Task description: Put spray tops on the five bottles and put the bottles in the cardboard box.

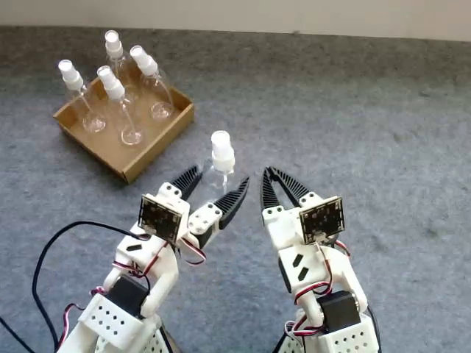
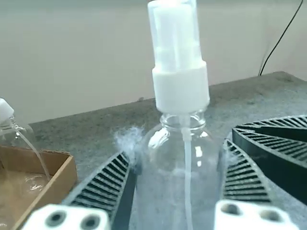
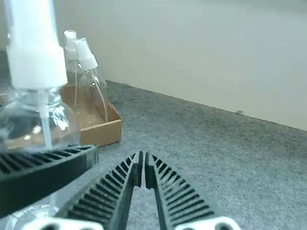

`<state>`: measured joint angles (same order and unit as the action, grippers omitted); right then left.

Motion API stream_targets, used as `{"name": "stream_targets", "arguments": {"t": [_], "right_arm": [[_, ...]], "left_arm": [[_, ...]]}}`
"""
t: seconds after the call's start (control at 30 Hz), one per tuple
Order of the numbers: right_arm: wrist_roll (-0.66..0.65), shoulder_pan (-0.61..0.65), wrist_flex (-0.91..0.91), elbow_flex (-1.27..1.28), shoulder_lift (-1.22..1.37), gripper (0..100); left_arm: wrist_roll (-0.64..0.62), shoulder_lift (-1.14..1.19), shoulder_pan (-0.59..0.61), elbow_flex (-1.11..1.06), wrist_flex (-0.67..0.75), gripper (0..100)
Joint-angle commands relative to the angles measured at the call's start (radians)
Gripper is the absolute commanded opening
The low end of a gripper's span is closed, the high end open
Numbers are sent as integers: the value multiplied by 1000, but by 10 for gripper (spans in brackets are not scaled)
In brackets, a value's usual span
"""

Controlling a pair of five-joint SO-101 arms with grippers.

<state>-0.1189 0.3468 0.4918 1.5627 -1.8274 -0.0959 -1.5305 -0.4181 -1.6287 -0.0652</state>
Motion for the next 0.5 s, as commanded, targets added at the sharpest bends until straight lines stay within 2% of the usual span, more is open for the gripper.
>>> {"name": "stream_targets", "arguments": {"t": [0.0, 0.2, 0.47], "right_arm": [[-2, 7, -28, -61, -12, 5], [-2, 19, -30, 30, -12, 5], [-6, 194, -31, 99, -12, 5]], "left_arm": [[-9, -13, 47, 12, 72, 108], [-11, -13, 127, 12, 184, 108], [-11, -13, 130, 12, 278, 108]]}}
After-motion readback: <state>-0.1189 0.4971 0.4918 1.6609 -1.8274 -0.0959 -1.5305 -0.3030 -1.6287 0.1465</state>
